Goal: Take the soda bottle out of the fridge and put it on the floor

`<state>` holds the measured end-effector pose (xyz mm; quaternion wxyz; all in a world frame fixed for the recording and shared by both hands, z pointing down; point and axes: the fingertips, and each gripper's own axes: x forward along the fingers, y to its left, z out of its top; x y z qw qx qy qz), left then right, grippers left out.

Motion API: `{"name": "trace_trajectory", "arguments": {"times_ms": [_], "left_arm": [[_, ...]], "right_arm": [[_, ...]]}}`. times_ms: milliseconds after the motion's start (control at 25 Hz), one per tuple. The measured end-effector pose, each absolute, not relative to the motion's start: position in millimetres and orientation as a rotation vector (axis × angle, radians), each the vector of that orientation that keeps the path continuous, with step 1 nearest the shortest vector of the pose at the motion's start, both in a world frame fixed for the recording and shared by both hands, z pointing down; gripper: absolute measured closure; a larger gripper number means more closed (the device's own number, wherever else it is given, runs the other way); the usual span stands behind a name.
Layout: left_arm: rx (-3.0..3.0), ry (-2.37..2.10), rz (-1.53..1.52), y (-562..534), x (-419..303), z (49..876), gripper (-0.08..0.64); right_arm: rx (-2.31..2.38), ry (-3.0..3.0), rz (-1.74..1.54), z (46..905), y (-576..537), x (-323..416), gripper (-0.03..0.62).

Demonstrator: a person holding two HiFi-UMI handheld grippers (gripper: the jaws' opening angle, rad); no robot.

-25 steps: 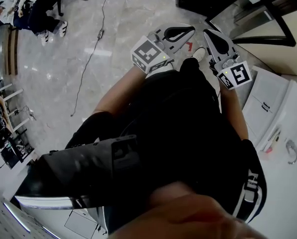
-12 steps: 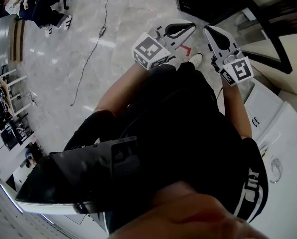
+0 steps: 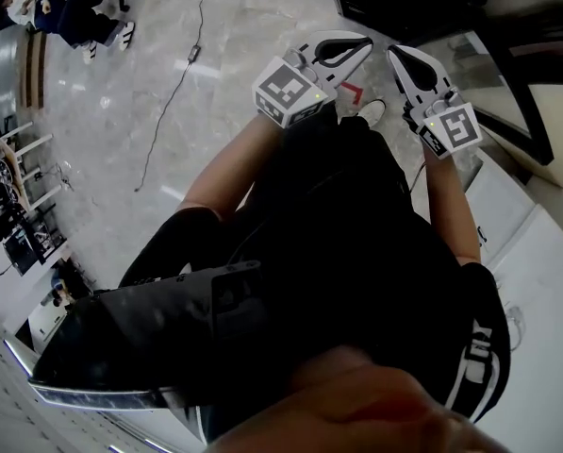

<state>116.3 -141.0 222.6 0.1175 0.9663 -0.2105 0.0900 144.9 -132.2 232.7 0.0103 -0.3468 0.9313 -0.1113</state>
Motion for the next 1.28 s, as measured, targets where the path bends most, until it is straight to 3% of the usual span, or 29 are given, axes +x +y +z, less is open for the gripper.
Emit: {"name": "trace_trajectory", "arguments": {"times_ms": [440,1040,1120,1280], "left_arm": [[2.816,-0.524,0.311,-218.3,109.7,283.8,0.56],[2.767,-0.63,0.293,-313.9,128.8,420.2,0.559],[2.766,-0.648,0.229,-323.8,131.8,434.1,0.558],[2.786,-0.639,0.163,-335.4,136.2,455.1,0.56]], "right_arm": [[-1.361,2.816,-0.387,288.6,-207.8,140.6,0.578],[-1.857,2.54,-0.325,433.0,-323.0,205.0,0.575],[-1.878,2.502,-0.296,442.6,-335.8,211.0,0.559],[-1.864,2.521,-0.245,457.6,-361.6,207.9,0.459]]}}
